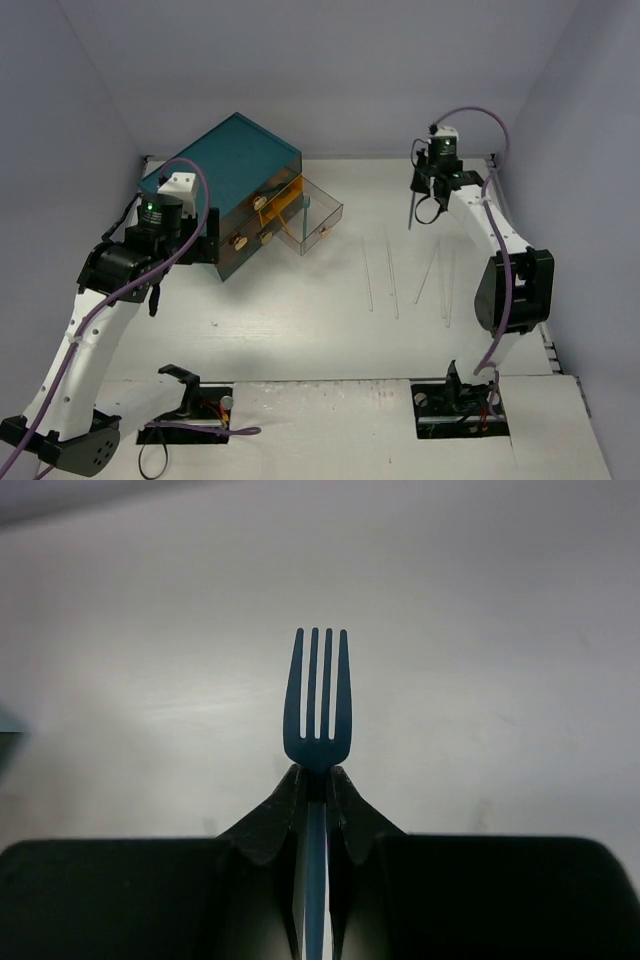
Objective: Sort the eating utensils into containers
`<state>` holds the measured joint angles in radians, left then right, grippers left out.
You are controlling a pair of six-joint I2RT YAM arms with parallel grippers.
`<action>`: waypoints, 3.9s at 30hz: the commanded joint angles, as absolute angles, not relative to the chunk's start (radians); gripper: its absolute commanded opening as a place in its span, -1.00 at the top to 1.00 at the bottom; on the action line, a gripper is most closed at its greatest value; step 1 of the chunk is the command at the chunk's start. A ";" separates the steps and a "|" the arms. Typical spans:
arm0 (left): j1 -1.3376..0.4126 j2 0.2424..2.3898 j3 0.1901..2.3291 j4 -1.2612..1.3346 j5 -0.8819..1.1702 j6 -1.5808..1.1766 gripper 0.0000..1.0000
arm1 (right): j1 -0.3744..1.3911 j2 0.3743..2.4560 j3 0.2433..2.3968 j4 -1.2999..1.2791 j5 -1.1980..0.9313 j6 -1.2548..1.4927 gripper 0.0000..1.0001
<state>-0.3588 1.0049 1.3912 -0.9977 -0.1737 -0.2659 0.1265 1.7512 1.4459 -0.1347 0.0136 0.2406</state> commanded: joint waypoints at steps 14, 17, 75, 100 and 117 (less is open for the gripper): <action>-0.353 0.967 1.416 -0.965 -0.125 -0.286 -0.75 | 0.613 2.013 1.895 -0.032 0.064 0.506 1.00; -0.353 0.957 1.405 -0.968 -0.110 -0.289 -0.75 | 0.644 2.039 1.866 -0.011 0.098 0.529 1.00; -0.763 2.029 1.979 -0.759 -0.325 -0.227 -0.75 | 0.340 0.795 0.803 -0.365 0.275 0.401 -1.00; -0.615 2.060 2.020 -0.759 -0.462 -0.096 -0.75 | 0.340 0.837 0.799 -0.365 0.239 0.391 -1.00; -0.712 1.897 2.131 -0.805 -0.417 -0.045 -0.75 | 0.341 0.841 0.796 -0.365 0.222 0.393 -1.00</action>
<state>-0.6681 2.0772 2.0204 -0.7941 -0.4084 -0.0808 0.3458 0.8310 0.7841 -0.3874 0.2268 0.3946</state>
